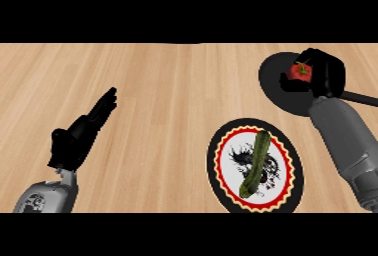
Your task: Pick the bell pepper from the plate and place it in the pan
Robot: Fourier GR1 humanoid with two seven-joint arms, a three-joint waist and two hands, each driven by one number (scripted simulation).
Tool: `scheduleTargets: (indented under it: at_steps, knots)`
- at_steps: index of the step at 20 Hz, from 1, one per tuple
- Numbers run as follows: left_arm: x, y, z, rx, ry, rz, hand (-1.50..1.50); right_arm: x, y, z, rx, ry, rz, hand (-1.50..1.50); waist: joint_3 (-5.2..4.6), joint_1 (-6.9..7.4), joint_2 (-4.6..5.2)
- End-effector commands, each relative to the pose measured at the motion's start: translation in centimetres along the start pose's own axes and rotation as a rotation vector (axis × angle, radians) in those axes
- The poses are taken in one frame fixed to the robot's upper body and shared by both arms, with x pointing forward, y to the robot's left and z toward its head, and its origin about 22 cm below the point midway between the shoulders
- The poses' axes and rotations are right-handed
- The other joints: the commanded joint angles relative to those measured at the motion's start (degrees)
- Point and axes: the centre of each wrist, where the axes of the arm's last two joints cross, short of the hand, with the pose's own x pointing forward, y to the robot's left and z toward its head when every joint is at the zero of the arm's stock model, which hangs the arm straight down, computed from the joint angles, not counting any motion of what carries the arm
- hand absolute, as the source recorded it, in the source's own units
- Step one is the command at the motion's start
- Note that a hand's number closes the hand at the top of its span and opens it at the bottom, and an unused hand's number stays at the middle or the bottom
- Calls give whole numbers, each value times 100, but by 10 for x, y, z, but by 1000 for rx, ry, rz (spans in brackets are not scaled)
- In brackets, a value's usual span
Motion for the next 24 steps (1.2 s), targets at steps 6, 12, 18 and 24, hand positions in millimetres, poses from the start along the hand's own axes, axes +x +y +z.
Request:
scheduleTargets:
  at_steps: [6, 12, 18, 24]
  knots:
    - [8, 0, -8, -24, -29, 5, 0, -52, -5, 5, 174, 311, 67, -150, -1, 184, 114]
    - [10, -2, -6, -20, -36, -2, 0, -47, -13, -6, 205, 270, -40, -150, 21, 266, 126]
    - [15, -3, -8, -24, -58, -16, 0, -45, -25, -17, 86, 242, -328, -150, 43, 275, 152]
    - [7, -5, -8, -13, -33, 21, 0, -63, -44, -22, -7, 254, -604, -150, 36, 202, 142]
